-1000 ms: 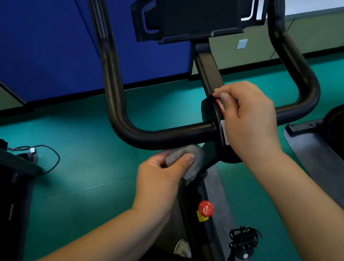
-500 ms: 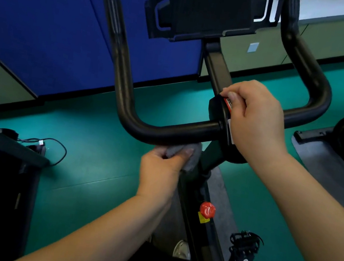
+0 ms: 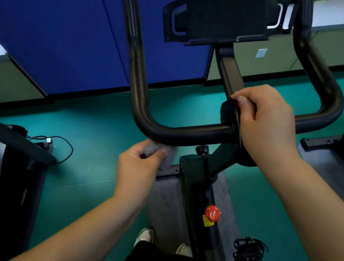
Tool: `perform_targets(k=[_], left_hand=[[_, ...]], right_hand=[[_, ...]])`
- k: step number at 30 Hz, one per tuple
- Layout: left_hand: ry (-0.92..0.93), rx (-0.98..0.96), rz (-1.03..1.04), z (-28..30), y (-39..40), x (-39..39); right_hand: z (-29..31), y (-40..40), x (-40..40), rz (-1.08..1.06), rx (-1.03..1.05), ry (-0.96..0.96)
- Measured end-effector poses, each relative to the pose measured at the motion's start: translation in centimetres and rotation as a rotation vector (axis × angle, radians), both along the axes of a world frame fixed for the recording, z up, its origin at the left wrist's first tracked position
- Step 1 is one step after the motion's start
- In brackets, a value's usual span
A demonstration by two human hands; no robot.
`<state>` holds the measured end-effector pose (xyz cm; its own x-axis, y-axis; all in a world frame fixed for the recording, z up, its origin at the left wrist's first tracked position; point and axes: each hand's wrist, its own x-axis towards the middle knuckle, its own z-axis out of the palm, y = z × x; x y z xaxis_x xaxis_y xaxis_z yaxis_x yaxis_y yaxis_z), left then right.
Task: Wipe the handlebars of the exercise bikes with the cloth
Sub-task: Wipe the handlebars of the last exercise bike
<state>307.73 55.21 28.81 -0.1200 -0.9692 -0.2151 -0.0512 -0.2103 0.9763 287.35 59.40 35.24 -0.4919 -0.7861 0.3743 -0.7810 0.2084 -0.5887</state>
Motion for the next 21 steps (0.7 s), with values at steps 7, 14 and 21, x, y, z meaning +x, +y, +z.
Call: perform_targets(k=[7, 14, 21], left_hand=[[0.109, -0.029, 0.068, -0.2, -2.3, 2.0], [0.094, -0.108, -0.007, -0.5, -6.5, 3.0], [0.153, -0.093, -0.069, 0.1, -8.1, 2.6]], right_hand=[[0.1, -0.2, 2.4, 0.161, -0.027, 0.157], [0.3, -1.4, 3.8, 0.149, 0.055, 0.174], [0.9, -3.7, 6.6, 0.088, -0.028, -0.062]])
